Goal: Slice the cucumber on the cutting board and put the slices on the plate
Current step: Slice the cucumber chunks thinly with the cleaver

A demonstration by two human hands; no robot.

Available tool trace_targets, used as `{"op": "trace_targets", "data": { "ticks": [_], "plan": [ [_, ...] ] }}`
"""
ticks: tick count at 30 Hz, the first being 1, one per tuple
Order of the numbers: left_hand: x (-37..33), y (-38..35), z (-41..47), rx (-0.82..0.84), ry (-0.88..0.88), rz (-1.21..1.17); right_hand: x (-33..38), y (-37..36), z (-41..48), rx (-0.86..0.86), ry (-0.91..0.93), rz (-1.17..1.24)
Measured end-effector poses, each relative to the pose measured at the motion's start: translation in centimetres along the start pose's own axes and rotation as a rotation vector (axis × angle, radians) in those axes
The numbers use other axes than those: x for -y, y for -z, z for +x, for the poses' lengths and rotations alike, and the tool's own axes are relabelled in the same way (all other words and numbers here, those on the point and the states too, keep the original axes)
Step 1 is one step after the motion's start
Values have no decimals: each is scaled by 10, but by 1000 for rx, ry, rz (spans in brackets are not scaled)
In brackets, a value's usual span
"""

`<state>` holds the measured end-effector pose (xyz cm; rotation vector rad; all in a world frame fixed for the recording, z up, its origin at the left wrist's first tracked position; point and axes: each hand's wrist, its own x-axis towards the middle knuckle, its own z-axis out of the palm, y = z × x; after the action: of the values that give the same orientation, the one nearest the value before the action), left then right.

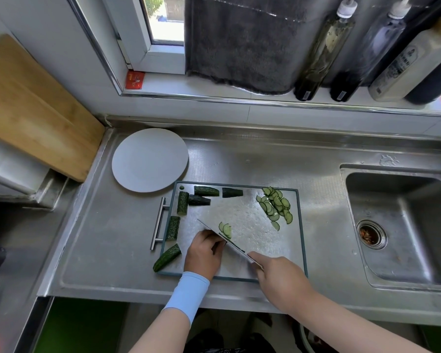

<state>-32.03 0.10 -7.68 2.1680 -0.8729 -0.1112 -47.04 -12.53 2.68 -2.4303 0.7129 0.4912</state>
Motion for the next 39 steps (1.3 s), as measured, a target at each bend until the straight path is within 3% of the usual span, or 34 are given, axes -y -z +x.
{"op": "trace_targets", "data": {
  "ticks": [16,39],
  "plan": [
    [5,-5,-3,14,20,19,21,-9,36,31,-28,65],
    [2,-2,-2,-3,34,18,-4,-1,0,19,-7,38]
  ]
}}
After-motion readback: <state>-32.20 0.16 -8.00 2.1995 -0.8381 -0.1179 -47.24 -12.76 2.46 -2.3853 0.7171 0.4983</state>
